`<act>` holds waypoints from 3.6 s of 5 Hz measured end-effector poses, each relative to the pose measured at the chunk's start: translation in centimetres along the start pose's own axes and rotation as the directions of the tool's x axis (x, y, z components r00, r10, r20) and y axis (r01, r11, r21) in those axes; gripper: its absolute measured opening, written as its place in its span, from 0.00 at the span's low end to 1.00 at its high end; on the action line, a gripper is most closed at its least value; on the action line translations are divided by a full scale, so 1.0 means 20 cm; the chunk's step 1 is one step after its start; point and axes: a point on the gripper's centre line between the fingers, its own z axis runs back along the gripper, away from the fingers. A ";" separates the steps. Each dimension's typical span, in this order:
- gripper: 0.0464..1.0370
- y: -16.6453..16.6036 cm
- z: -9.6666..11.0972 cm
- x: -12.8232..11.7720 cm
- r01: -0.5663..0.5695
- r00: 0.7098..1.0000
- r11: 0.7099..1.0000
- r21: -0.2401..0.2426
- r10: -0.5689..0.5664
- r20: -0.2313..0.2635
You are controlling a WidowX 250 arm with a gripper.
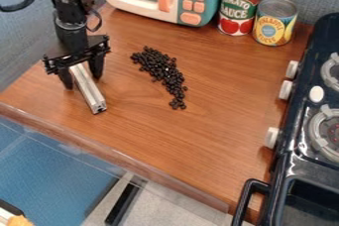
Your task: Sweep into pile
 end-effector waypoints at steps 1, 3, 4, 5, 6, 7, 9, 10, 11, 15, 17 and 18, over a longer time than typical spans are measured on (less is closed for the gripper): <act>0.36 0.00 0.01 0.01 -0.008 1.000 1.000 -0.001 0.008 -0.017; 0.34 -0.04 0.10 0.09 -0.033 0.999 0.999 -0.012 0.033 -0.017; 0.34 -0.08 0.15 0.18 -0.010 1.000 0.999 0.036 0.009 0.029; 0.34 -0.20 0.17 0.24 0.085 0.986 0.993 0.083 -0.095 0.135; 0.34 -0.26 0.14 0.27 0.216 0.946 0.966 0.146 -0.244 0.214; 0.34 -0.29 0.09 0.28 0.377 0.861 0.906 0.190 -0.419 0.288; 0.34 -0.37 0.13 0.28 0.739 0.552 0.627 0.247 -0.773 0.313; 0.34 -0.42 0.20 0.36 0.760 0.500 0.580 0.293 -0.810 0.305; 0.34 -0.45 0.13 0.38 0.780 0.498 0.553 0.292 -0.832 0.244; 0.34 -0.47 0.10 0.31 0.949 0.174 0.208 0.237 -0.972 0.156; 0.34 -0.47 0.09 0.29 0.982 0.045 0.074 0.173 -0.985 0.165; 0.34 -0.48 0.13 0.31 0.984 0.029 0.059 0.168 -0.984 0.178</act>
